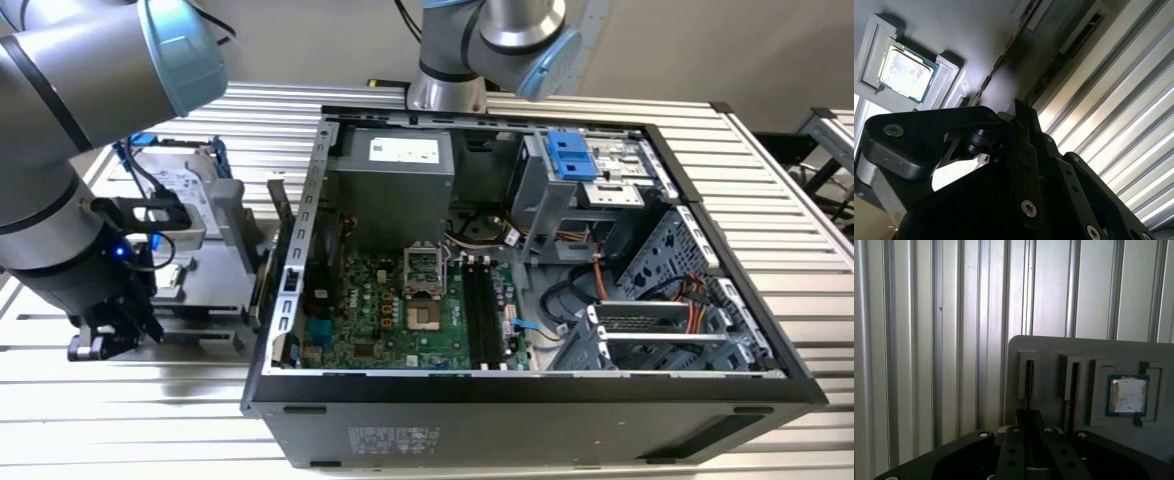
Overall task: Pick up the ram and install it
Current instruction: 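Pick up the ram and move it above insertion slot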
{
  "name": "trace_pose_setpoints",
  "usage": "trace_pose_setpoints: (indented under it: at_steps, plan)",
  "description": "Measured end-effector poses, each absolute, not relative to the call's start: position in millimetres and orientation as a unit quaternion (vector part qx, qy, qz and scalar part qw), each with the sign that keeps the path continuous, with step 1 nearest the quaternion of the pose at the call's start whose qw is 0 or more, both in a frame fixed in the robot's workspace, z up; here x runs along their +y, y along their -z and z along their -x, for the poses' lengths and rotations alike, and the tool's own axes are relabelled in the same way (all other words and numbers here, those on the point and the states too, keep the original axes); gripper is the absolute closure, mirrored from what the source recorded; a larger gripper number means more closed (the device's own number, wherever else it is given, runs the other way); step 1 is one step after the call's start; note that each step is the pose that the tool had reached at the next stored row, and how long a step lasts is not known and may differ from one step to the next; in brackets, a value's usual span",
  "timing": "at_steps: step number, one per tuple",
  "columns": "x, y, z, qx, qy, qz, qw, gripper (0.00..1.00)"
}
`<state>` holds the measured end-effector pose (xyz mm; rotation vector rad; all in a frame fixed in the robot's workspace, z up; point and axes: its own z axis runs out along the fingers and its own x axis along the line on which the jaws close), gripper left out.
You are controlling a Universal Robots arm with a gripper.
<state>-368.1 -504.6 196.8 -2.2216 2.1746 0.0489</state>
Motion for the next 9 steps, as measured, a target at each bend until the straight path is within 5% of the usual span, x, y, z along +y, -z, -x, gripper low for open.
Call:
trace_pose_setpoints:
  at_steps: [6, 7, 9]
  plan:
    - [-504.6, -196.8, 368.2, 0.699, -0.016, 0.714, 0.016, 0.0]
    - [-504.6, -196.8, 368.2, 0.699, -0.016, 0.714, 0.016, 1.0]
    - [-504.6, -196.7, 368.2, 0.699, -0.016, 0.714, 0.016, 1.0]
